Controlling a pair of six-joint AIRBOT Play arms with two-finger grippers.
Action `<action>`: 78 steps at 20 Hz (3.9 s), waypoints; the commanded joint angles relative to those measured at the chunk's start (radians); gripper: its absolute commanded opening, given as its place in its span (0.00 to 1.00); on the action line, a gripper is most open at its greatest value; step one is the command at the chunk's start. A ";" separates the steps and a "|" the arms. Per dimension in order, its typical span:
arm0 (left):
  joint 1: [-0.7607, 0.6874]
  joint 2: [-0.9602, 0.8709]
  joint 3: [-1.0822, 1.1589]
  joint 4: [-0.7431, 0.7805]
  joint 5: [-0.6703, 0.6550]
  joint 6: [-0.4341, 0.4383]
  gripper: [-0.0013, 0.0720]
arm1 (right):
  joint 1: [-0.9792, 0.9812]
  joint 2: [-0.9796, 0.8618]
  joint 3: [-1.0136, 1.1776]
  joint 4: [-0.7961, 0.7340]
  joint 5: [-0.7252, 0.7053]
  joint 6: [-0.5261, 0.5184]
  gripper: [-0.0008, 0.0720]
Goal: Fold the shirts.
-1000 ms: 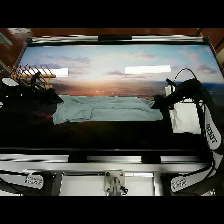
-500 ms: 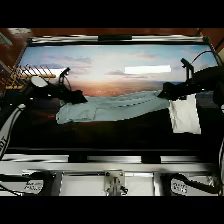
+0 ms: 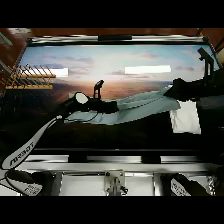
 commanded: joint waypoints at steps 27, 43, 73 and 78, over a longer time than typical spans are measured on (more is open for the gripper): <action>0.784 0.584 0.137 0.406 -0.512 -0.085 0.06 | 0.753 -0.505 0.089 0.229 0.785 0.095 0.09; 0.827 0.587 0.136 0.406 -0.564 -0.040 0.06 | 0.679 -0.592 0.239 -0.071 0.441 0.199 0.80; 0.818 0.587 0.136 0.405 -0.566 -0.033 0.06 | 0.241 -0.536 0.413 0.115 0.275 0.024 0.09; 0.768 0.587 0.136 0.405 -0.566 -0.033 0.06 | 0.089 -0.536 0.646 0.115 0.315 0.094 0.09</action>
